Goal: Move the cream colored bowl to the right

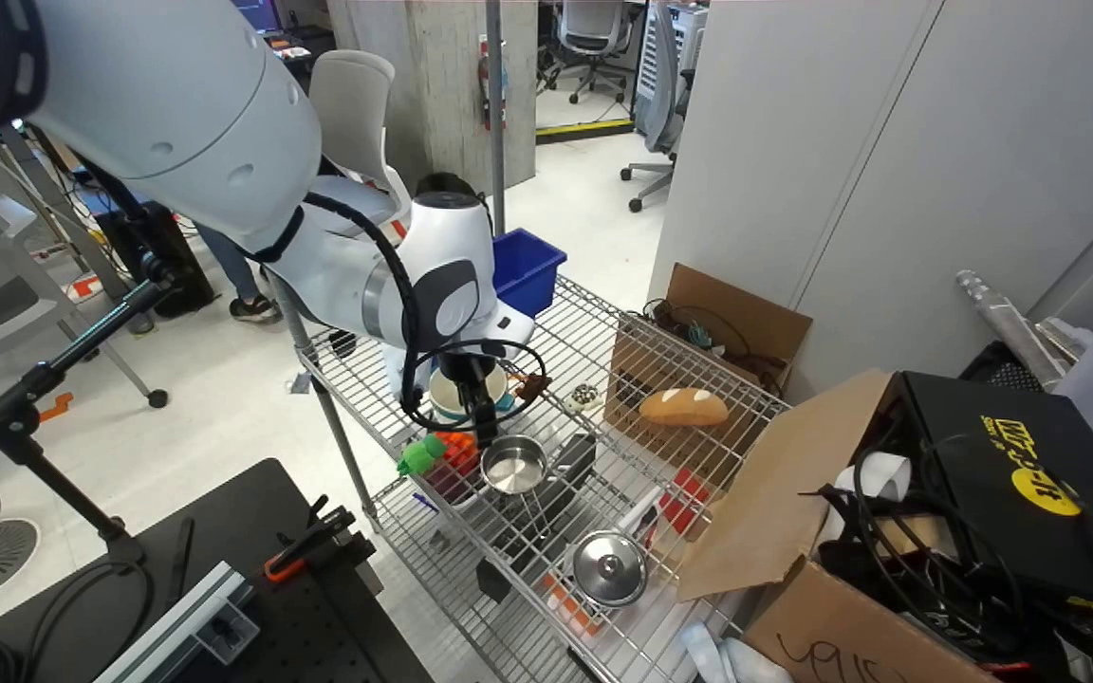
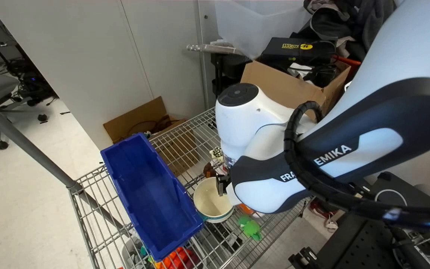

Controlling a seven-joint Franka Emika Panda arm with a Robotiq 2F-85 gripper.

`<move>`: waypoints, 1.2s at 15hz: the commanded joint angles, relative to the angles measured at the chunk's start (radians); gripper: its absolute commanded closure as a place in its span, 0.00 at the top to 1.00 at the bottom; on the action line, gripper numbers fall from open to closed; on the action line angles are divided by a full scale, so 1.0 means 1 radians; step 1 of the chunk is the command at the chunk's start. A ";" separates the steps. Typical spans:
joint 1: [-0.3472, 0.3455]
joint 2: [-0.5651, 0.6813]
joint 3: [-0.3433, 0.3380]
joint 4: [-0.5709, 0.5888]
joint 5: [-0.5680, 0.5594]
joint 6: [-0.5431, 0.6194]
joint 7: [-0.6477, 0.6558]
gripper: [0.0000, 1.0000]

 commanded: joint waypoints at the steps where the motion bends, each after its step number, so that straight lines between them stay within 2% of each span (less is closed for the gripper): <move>1: 0.001 0.029 0.008 0.034 0.025 0.015 -0.049 1.00; 2: 0.005 0.033 0.010 0.035 0.025 0.015 -0.054 0.75; 3: 0.015 0.038 0.004 0.038 0.016 0.009 -0.055 0.72; 12: 0.028 0.069 0.011 0.092 0.022 -0.049 -0.118 0.05; 13: 0.028 0.070 0.011 0.097 0.022 -0.054 -0.125 0.00; 18: 0.022 0.003 0.009 0.074 0.026 0.003 -0.142 0.01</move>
